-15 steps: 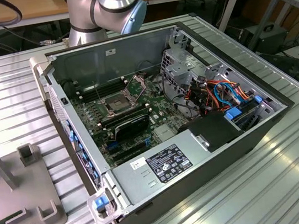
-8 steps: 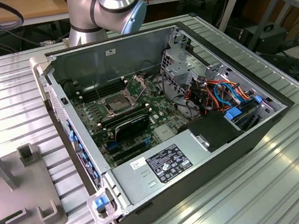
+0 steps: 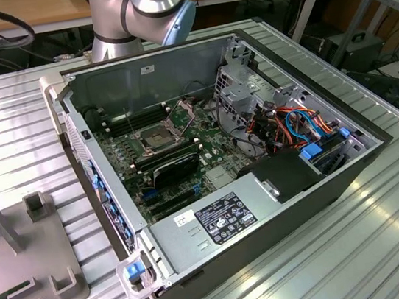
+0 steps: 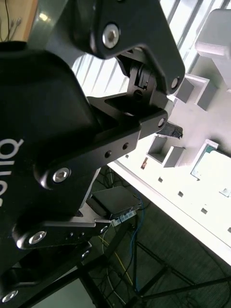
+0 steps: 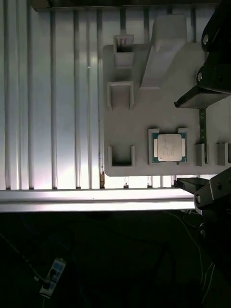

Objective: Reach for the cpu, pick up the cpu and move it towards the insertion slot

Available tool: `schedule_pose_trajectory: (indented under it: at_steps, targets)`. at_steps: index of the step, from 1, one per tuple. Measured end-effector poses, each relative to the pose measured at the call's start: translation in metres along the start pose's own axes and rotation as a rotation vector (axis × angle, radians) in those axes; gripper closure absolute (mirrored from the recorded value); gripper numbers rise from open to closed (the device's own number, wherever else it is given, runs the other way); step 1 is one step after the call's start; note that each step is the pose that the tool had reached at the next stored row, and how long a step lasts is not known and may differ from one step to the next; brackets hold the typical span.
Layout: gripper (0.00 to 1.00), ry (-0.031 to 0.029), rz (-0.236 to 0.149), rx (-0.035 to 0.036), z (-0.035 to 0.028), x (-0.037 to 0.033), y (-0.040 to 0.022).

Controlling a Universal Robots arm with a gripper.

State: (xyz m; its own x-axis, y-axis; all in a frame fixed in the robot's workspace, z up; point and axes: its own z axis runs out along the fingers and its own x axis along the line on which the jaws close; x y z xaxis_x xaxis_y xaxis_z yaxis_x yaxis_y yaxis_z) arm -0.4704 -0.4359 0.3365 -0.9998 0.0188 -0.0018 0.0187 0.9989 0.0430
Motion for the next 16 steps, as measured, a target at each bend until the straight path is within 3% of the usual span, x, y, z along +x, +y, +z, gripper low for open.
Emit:
schedule_pose_trajectory:
  at_steps: [2, 7, 16]
  targets:
    - [0.31, 0.0001, -0.001, 0.0000, 0.0022, 0.0000, -0.0002]
    - [0.31, -0.0001, -0.001, 0.0010, 0.0150, 0.0000, -0.0008]
    - [0.31, 0.0001, -0.001, 0.0011, 0.0277, 0.0000, -0.0040]
